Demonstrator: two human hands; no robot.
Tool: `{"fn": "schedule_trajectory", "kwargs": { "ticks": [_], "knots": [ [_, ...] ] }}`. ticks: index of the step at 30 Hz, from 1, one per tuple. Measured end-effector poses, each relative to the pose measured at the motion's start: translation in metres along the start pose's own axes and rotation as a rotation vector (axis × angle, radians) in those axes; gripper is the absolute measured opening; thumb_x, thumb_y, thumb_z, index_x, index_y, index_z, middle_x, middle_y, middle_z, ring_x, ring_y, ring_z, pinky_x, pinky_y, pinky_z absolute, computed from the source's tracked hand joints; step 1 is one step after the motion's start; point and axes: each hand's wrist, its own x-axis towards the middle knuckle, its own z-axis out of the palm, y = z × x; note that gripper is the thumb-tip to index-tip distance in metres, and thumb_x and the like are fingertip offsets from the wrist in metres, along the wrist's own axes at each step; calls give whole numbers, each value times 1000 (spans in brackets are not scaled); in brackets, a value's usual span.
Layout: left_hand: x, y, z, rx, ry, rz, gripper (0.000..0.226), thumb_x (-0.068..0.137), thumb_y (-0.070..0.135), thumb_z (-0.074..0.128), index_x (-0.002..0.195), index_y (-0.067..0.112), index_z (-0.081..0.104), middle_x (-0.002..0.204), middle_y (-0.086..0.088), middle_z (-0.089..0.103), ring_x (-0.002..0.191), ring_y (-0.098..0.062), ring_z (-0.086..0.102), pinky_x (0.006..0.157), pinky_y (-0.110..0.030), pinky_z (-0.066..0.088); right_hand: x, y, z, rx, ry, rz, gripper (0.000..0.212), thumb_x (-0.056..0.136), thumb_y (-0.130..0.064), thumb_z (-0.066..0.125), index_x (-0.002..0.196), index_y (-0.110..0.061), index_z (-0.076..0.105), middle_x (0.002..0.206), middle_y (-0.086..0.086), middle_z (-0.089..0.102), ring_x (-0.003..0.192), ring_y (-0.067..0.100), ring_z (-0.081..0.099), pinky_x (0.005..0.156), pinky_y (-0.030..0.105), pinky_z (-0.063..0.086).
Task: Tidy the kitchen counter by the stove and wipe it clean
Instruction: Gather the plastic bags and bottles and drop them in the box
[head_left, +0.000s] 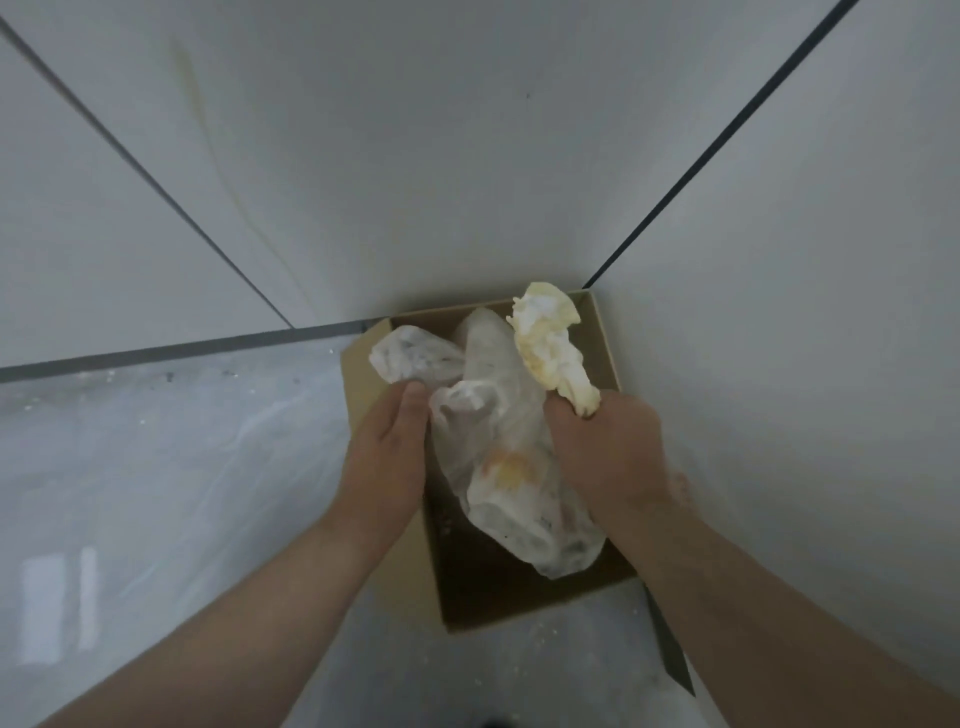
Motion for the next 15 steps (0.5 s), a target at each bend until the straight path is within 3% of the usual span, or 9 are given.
{"fn": "schedule_trajectory", "kwargs": {
  "ticks": [3,5,8,10,12,15],
  "knots": [
    [-8,-7,-13,201,6,246,43,93,57,35,128,37,51,124,26,56,114,11,51,93,-14,43,1,9,25,-28,-59,49,39,95,-44,50,66,-18,54,58,-5,51,52,6,48,48,20,32],
    [-5,-16,-15,523,-90,362,54,93,60,35,141,38,38,147,16,42,134,-2,38,108,-25,33,3,18,39,23,-146,117,34,95,-46,50,77,-19,58,67,-5,57,63,8,56,52,20,35],
    [2,-31,-10,867,-307,291,49,98,44,35,145,32,40,155,8,33,144,-13,26,119,-35,22,6,28,44,-60,-301,193,34,97,-46,46,106,-16,59,95,-1,62,92,19,61,70,23,40],
    [2,-35,-6,991,-417,256,45,101,37,31,145,29,39,157,6,31,147,-16,18,122,-39,12,9,35,44,-23,-332,219,34,95,-42,54,116,-15,56,105,1,62,94,17,60,76,23,45],
    [1,-39,-4,1091,-475,239,46,103,36,28,149,29,33,160,7,23,149,-16,9,120,-39,3,5,40,41,162,-381,283,42,87,-45,66,117,-19,55,106,-3,63,94,14,61,86,32,53],
    [0,-41,-2,1095,-476,236,50,103,37,30,152,28,24,162,6,16,150,-15,3,120,-37,1,-1,44,38,258,-448,320,57,81,-50,70,128,-25,50,115,-5,61,104,16,61,94,42,53]
  ]
}}
